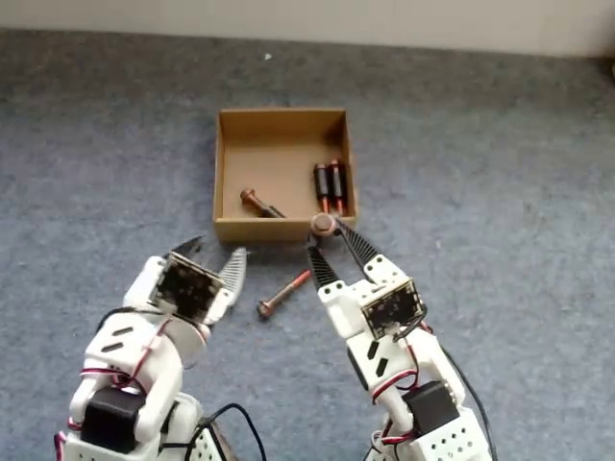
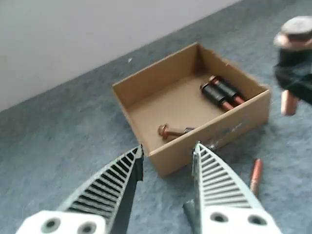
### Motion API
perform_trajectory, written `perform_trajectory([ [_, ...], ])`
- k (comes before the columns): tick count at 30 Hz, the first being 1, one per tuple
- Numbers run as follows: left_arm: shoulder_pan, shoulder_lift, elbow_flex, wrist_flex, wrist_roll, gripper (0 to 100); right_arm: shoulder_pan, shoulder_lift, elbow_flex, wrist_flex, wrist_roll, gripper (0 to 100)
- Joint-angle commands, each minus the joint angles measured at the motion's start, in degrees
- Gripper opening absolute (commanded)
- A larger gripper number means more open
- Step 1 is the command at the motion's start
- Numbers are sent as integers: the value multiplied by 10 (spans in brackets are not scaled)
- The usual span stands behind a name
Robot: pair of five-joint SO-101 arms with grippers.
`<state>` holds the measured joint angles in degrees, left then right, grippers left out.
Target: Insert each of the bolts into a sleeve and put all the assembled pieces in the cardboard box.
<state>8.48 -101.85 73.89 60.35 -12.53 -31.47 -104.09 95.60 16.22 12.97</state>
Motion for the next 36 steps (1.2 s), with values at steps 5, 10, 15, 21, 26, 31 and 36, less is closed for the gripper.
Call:
perform_trajectory([
  [5, -205, 1, 73, 13, -5, 50, 14, -12, 13, -20, 4, 5],
  [10, -240, 1, 155, -41, -6, 17, 15, -12, 11, -21, 4, 5],
  [15, -253, 1, 164, -52, -6, 18, 15, -11, -15, -84, 4, 5],
  [21, -253, 1, 167, -52, -6, 20, 13, 33, -89, -119, 4, 5],
  [26, -253, 1, 167, -52, -6, 20, 13, 216, -199, -120, 4, 5],
  [31, -253, 1, 168, -52, -6, 20, 13, 442, -320, -120, 4, 5],
  [36, -254, 1, 168, -50, -7, 20, 15, 659, -437, -120, 5, 5],
])
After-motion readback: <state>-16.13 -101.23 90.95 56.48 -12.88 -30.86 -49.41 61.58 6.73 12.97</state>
